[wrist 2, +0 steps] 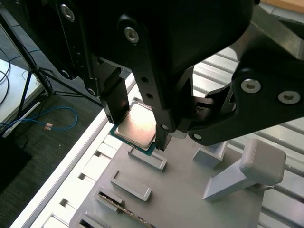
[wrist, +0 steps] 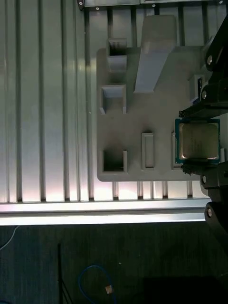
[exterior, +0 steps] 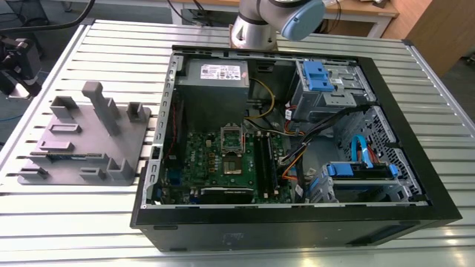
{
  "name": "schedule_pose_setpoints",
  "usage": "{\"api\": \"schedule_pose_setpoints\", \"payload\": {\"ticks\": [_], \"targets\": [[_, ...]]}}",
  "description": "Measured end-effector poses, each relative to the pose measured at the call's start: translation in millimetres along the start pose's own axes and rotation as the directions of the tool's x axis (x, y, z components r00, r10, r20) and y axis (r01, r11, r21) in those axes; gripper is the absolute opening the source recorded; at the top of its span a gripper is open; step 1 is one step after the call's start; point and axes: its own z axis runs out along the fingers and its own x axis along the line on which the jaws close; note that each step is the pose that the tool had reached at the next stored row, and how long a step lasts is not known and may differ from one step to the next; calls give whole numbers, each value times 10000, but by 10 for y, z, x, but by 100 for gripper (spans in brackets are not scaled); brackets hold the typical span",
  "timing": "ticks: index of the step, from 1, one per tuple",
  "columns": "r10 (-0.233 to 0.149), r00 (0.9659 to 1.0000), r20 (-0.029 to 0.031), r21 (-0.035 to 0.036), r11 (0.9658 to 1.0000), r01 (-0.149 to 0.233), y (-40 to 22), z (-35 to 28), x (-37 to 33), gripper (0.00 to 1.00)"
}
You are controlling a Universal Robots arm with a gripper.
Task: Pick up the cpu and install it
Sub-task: 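Pick up the cpu and move it towards the insertion slot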
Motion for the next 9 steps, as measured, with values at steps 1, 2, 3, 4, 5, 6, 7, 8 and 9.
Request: {"api": "schedule_pose_setpoints", "payload": {"ticks": [1, 2, 3, 4, 5, 6, 7, 8, 9], "targets": [[0, 10000, 1, 0, 10000, 0, 0, -4, 0, 47], [0, 10000, 1, 0, 10000, 0, 1, -7, 0, 47], [0, 10000, 1, -1, 10000, 0, 1, -11, 0, 47], [0, 10000, 0, 0, 10000, 0, 1, -15, -1, 47], [0, 10000, 0, 0, 10000, 0, 2, -19, -1, 47], [0, 10000, 0, 0, 10000, 0, 2, -22, -1, 47], [0, 10000, 1, 0, 10000, 0, 2, -25, -1, 47], [0, 10000, 1, 0, 10000, 0, 2, -29, -1, 47], [0, 10000, 1, -1, 10000, 0, 3, -32, -1, 47]]}}
